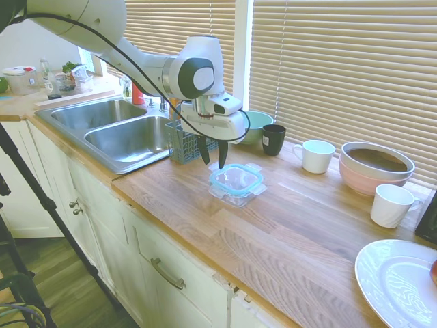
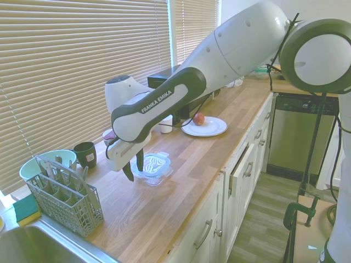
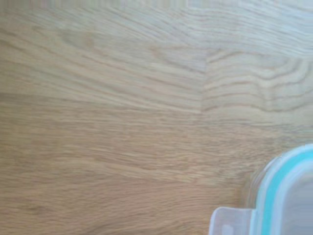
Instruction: Cover the lid of the food container
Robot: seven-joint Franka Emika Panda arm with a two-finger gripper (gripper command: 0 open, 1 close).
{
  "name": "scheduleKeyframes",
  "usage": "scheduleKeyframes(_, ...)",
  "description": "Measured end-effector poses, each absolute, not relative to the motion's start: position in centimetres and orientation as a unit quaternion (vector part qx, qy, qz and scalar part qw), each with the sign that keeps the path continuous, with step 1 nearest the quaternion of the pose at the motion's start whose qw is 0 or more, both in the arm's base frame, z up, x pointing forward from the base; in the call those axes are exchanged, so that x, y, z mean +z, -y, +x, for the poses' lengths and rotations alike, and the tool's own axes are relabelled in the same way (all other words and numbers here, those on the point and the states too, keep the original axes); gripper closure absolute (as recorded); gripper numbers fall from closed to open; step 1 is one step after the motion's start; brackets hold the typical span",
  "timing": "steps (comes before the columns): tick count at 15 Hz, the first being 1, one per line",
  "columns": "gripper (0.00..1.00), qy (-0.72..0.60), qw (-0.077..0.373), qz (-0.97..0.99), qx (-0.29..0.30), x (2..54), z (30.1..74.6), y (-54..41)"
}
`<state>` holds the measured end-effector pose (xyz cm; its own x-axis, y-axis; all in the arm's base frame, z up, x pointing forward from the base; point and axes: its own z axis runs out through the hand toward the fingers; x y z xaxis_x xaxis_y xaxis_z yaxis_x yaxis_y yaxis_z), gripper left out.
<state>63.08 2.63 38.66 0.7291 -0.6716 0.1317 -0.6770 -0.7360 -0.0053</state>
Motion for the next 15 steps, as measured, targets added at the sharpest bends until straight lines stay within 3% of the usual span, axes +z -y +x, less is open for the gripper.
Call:
scheduleKeyframes(4, 0.0, 0.369, -0.002, 0.926, 0.075, 42.7, 61.4, -1.6)
scheduleKeyframes(9, 0.0, 0.375, -0.028, 0.924, 0.067, 45.9, 54.0, 2.5)
scheduleKeyframes(15, 0.0, 0.385, -0.029, 0.921, 0.051, 44.2, 46.4, 5.8)
